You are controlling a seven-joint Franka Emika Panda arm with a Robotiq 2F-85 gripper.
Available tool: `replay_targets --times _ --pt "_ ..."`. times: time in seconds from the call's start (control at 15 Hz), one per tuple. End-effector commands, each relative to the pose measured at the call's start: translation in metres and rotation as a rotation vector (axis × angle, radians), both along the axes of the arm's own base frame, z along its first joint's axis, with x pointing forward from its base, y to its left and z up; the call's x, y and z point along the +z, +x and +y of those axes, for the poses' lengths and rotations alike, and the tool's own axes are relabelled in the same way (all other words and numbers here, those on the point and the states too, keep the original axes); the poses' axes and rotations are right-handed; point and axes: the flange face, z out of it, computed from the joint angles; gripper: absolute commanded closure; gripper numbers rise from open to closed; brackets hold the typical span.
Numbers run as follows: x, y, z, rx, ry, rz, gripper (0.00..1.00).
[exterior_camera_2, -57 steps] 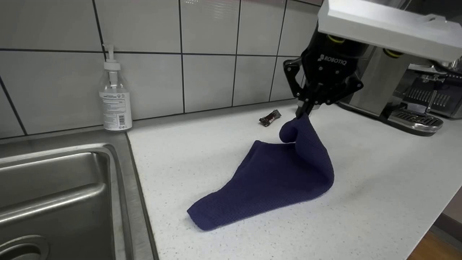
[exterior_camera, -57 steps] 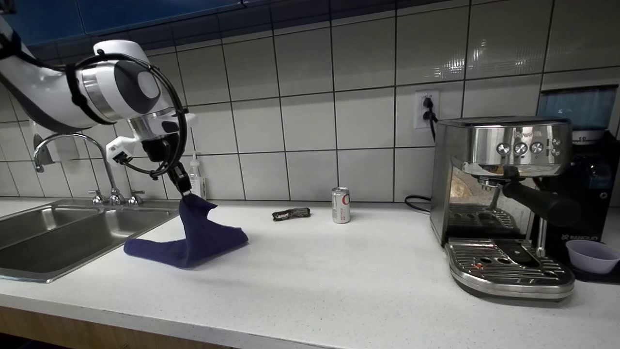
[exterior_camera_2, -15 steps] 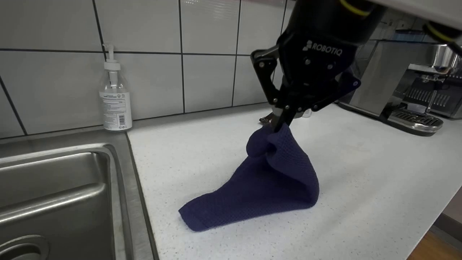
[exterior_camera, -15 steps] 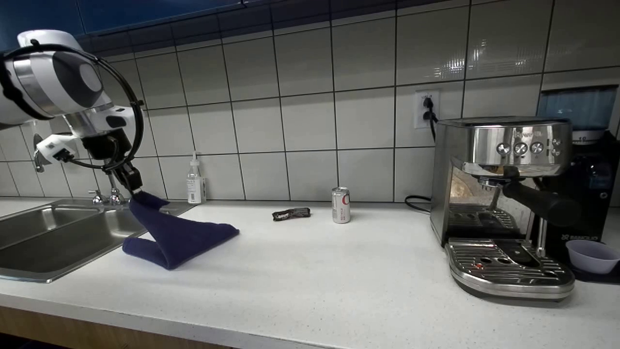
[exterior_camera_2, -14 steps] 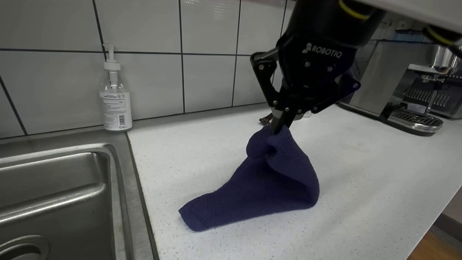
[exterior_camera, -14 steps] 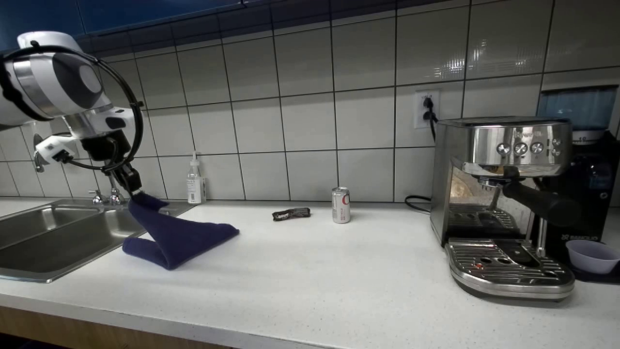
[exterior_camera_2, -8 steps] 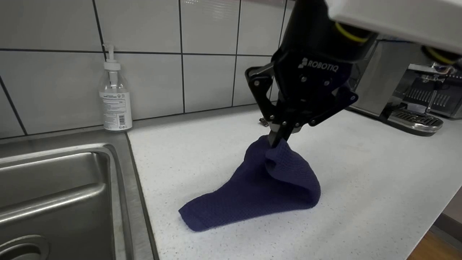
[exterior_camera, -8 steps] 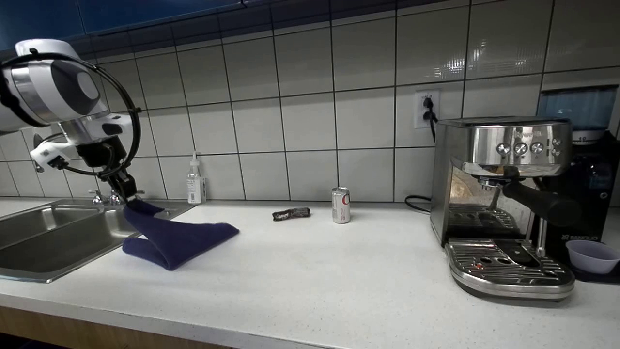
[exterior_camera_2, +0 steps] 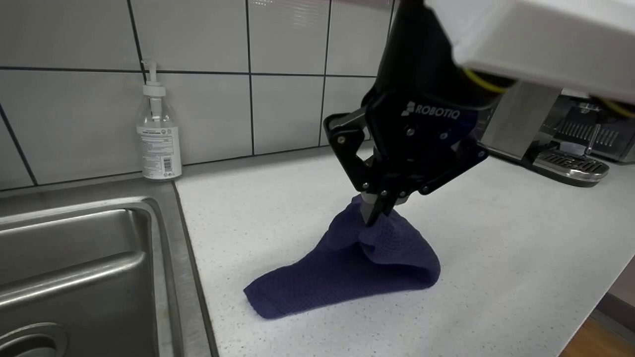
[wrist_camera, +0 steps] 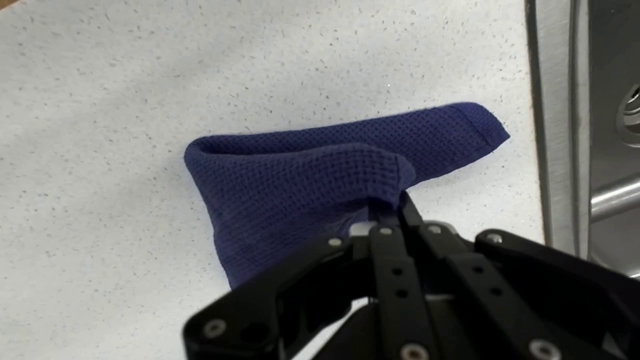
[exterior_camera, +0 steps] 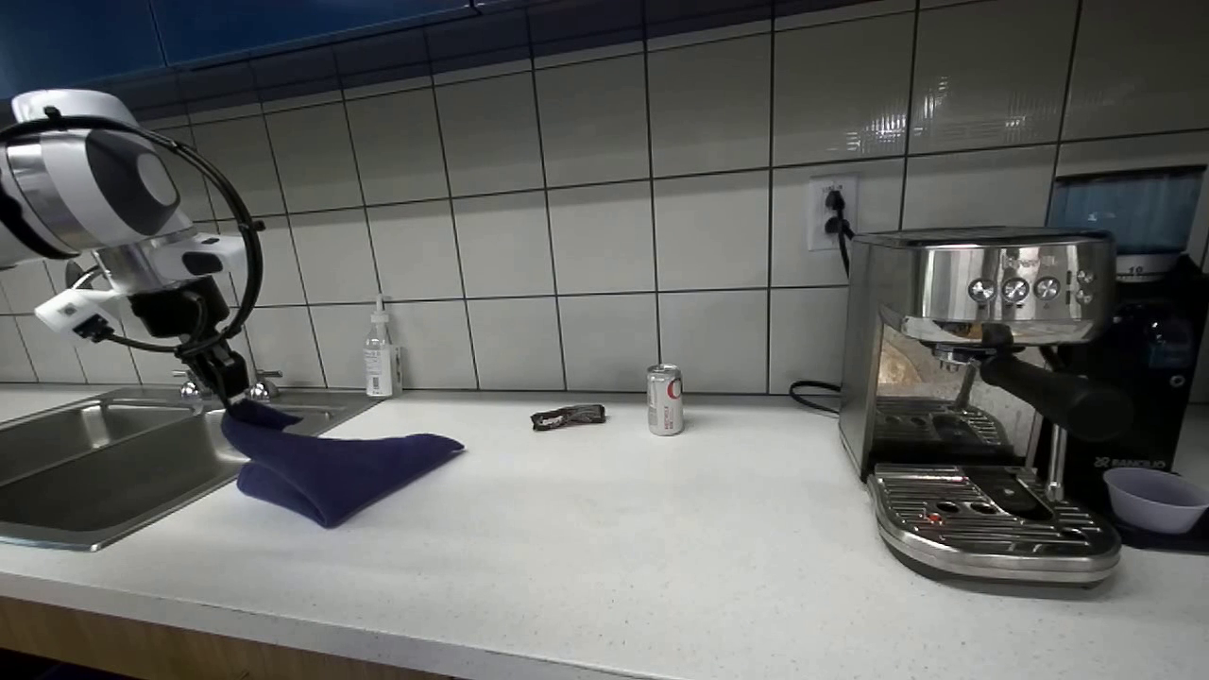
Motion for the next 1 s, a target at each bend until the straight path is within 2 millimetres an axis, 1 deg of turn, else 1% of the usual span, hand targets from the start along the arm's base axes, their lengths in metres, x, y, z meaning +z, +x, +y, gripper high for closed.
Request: replay_targets --times 0.0,0.27,0.33,0.4,0.53,0.93 --pt "0.003 0.002 0.009 0.013 -0.014 0.010 0.99" --pt "-0.001 0.005 0.012 0.016 -0.022 0.016 0.99" --pt "-0.002 0.007 0.012 0.007 -0.023 0.013 0.71" --pt "-0.003 0.009 0.012 0.006 -0.022 0.014 0.70" --pt "-0.005 0.012 0.012 0.006 -0.022 0.015 0.56" --pt "-0.010 0.024 0.006 -0.010 -0.014 0.023 0.12"
